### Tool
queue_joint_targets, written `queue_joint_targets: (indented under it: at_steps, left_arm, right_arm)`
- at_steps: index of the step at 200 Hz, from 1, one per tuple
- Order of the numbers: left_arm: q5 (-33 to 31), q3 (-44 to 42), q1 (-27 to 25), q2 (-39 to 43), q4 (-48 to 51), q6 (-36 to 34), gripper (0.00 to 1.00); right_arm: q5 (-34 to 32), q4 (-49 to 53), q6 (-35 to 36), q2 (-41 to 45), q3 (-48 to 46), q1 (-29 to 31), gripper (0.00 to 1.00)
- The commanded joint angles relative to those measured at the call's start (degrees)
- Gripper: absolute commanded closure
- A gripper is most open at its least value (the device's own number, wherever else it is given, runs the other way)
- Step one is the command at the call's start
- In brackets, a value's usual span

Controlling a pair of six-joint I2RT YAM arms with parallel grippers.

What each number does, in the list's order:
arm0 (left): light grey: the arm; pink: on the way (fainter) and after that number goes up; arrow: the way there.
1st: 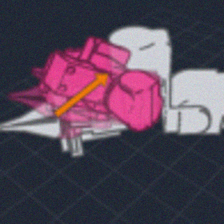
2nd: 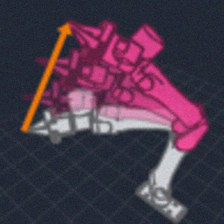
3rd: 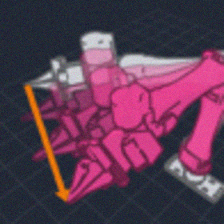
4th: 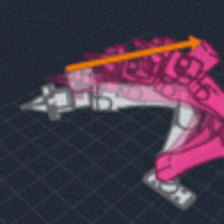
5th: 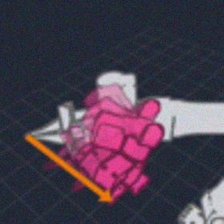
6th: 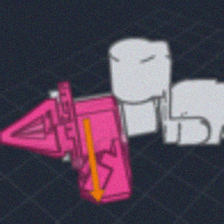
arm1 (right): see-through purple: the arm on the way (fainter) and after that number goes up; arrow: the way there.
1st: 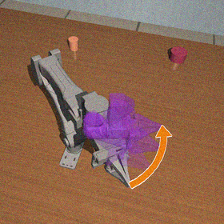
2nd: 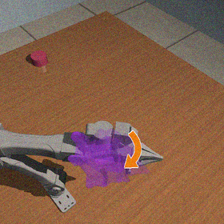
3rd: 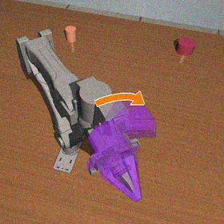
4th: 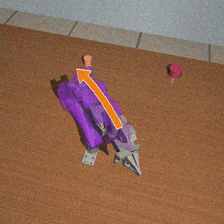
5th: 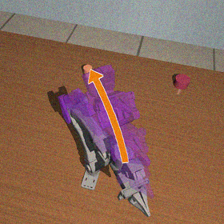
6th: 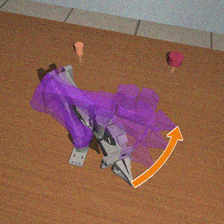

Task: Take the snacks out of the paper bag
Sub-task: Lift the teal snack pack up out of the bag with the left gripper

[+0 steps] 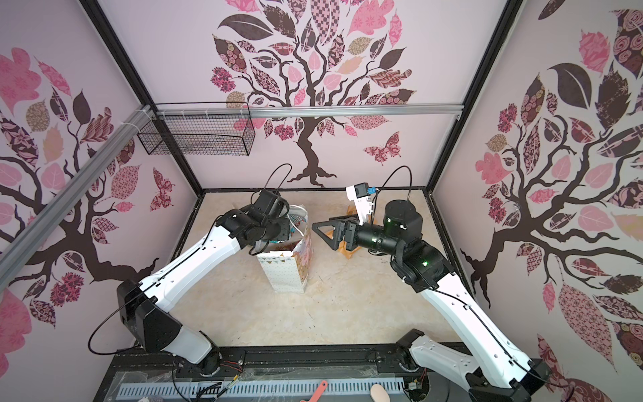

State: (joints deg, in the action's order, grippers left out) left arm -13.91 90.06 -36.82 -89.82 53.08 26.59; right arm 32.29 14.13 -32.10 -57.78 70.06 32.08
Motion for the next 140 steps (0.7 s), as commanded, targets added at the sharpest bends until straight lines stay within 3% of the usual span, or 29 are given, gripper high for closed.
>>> queue_joint_targets:
  at_steps: [1,84,140]
  left_arm:
    - [-4.22,6.45,-0.34,3.07,0.68,-2.25,1.0]
    - [-11.55,14.65,-2.11,2.62,4.63,-6.91,1.0]
    - [-19.88,18.52,-6.9,4.86,4.13,-10.93,1.0]
  right_arm:
    - [-0.28,-1.36,-0.45,0.67,0.1,0.24,0.01]
    - [-0.17,-1.77,-0.18,0.03,0.34,0.19,0.0]
    - [-1.99,-2.42,-0.08,0.03,-0.27,0.26,0.0]
